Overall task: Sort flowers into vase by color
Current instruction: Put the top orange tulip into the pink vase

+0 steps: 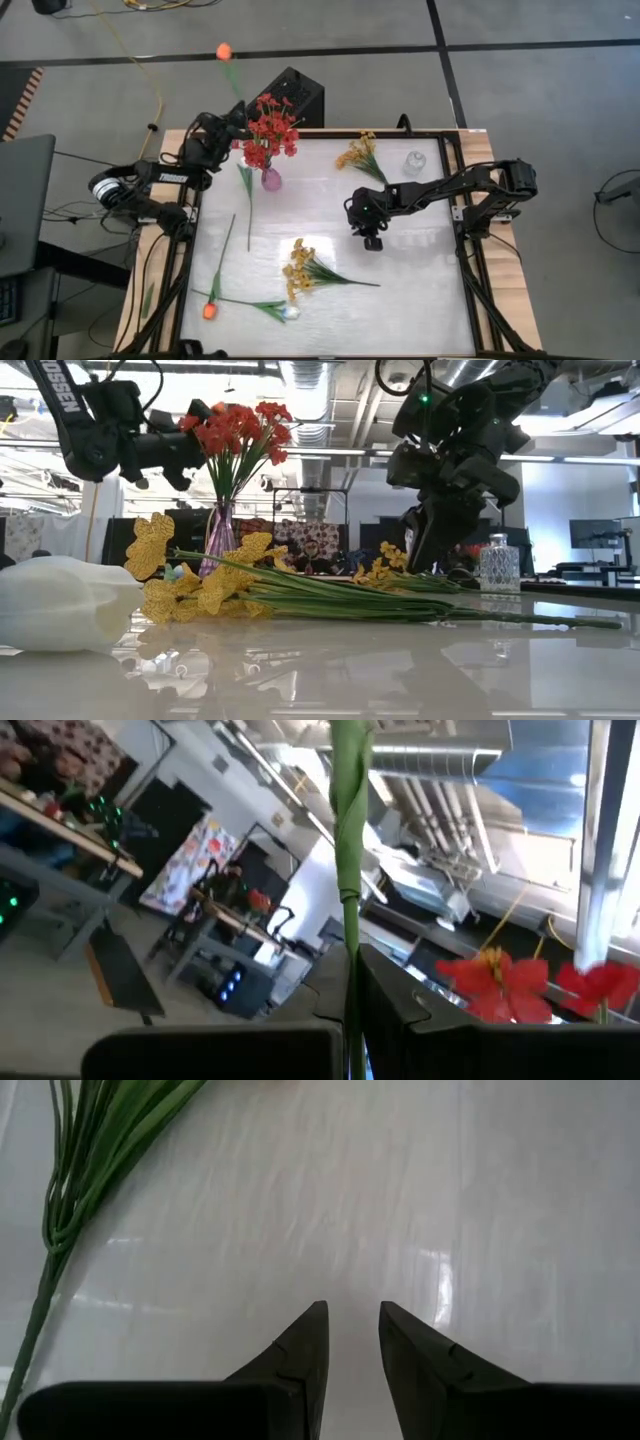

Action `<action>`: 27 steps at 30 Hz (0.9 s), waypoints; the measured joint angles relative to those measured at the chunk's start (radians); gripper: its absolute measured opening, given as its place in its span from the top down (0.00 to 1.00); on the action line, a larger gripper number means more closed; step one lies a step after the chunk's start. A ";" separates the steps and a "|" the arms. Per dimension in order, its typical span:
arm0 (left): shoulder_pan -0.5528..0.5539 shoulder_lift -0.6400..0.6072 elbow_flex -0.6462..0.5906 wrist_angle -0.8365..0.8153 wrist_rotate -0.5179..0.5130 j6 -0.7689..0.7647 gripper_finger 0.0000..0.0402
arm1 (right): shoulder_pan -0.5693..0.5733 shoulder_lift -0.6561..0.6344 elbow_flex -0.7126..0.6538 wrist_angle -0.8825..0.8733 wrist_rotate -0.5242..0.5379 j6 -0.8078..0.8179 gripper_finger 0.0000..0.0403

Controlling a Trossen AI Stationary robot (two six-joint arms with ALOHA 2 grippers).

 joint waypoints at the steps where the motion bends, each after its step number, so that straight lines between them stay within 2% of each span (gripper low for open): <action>1: -0.007 0.000 0.000 0.000 0.019 -0.003 1.00 | 0.000 0.000 0.000 -0.003 0.000 0.001 0.71; 6: -0.037 -0.037 0.000 0.004 0.118 0.002 1.00 | 0.000 0.000 0.000 -0.025 0.000 0.001 0.71; 16: -0.142 -0.053 -0.003 -0.006 0.121 0.089 1.00 | -0.001 0.000 0.000 -0.025 0.000 0.001 0.71; 19: -0.152 -0.052 -0.029 -0.001 0.097 0.098 1.00 | 0.000 0.000 0.000 -0.025 0.000 0.007 0.71; 24: -0.151 -0.052 -0.105 0.000 -0.034 0.093 1.00 | 0.002 0.000 0.000 -0.019 0.001 0.026 0.71; 27: -0.151 -0.054 -0.147 0.001 -0.071 0.074 1.00 | 0.005 0.001 0.000 0.034 0.006 0.026 0.71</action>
